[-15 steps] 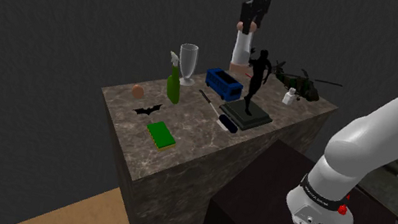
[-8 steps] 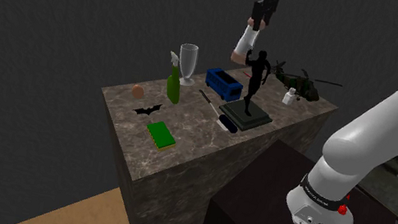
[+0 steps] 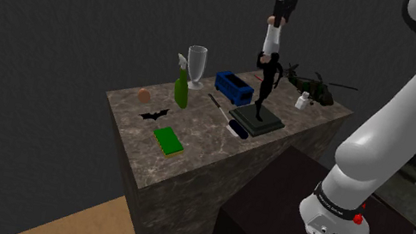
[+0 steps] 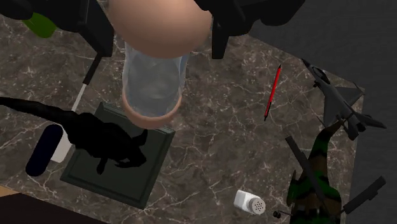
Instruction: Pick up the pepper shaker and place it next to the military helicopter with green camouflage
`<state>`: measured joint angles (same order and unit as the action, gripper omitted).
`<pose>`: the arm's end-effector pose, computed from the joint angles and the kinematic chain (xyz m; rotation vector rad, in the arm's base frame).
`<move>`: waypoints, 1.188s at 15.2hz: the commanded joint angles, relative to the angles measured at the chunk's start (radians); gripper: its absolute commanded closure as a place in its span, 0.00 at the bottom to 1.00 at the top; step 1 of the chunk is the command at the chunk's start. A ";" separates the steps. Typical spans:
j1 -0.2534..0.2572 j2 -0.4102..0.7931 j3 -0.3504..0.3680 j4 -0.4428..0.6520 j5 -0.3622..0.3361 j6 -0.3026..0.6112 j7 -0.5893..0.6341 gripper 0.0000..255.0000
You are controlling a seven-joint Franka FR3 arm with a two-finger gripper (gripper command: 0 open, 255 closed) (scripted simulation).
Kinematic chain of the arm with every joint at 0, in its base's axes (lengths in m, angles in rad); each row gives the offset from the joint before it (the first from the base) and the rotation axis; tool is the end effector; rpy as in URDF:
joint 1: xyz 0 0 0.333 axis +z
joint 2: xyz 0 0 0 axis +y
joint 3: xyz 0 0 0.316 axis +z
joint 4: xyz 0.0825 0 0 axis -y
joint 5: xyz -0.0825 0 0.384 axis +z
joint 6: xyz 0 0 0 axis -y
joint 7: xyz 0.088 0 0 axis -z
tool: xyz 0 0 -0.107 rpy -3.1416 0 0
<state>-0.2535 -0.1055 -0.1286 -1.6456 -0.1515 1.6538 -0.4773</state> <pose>0.4846 -0.2152 0.6543 2.9648 0.1472 0.0669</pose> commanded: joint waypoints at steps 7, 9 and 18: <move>-0.089 0.226 -0.091 0.272 0.062 -0.026 -0.183 1.00; -0.119 0.299 -0.108 0.367 0.087 -0.045 -0.227 1.00; -0.236 0.555 -0.134 0.692 0.172 -0.111 -0.340 1.00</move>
<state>-0.4931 0.4592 -0.2622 -0.9236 0.0227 1.5212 -0.8176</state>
